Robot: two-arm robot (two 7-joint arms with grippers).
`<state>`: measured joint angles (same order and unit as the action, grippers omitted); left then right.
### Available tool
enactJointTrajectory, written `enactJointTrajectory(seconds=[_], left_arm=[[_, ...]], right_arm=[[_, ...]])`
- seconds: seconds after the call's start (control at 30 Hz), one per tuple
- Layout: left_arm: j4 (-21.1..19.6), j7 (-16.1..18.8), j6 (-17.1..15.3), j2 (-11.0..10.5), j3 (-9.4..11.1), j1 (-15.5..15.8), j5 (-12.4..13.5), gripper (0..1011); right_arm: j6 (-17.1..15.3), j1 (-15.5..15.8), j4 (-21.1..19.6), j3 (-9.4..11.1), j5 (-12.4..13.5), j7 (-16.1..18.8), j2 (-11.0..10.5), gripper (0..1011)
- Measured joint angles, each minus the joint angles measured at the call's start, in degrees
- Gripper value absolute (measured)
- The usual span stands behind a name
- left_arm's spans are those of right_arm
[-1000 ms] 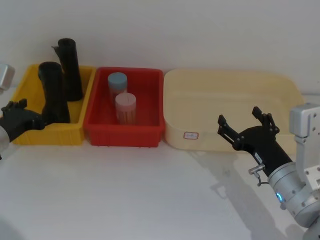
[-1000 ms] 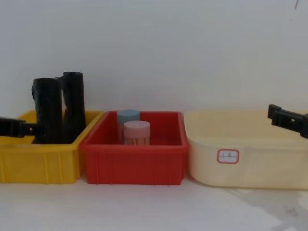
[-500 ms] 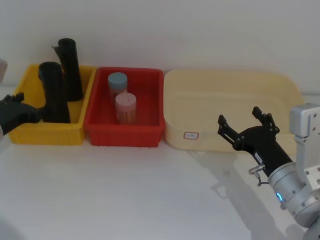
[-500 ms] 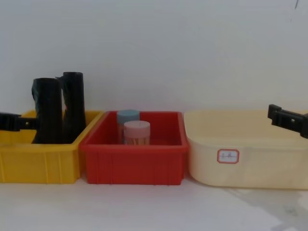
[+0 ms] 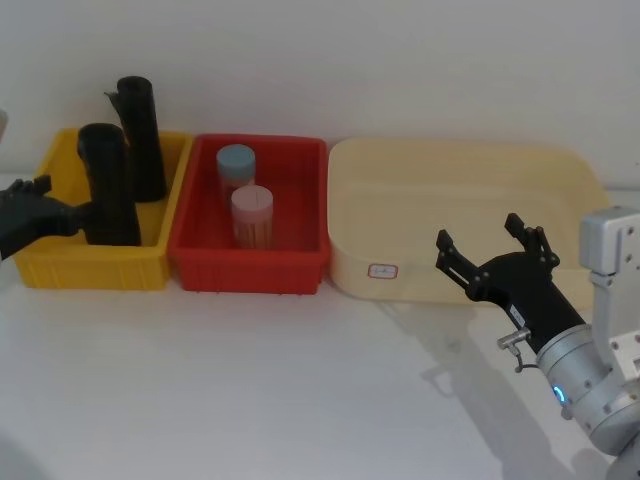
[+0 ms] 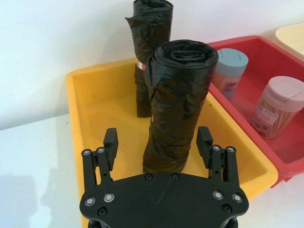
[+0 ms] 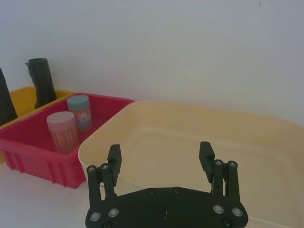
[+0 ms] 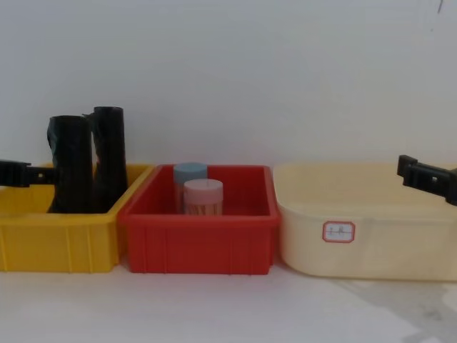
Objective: Pick up the garbage bag with the one hand and transfer it to the other hand.
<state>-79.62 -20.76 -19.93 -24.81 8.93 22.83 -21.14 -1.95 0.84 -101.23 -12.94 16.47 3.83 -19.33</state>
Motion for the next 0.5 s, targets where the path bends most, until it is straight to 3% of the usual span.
enactJointTrajectory(seconds=[0.5], left_arm=[[2.38,-3.87,1.32,-1.11,1.32,1.85,-1.35,1001]], right_arm=[[0.00,0.00,0.00,0.00,0.00,0.00,0.00,1001]])
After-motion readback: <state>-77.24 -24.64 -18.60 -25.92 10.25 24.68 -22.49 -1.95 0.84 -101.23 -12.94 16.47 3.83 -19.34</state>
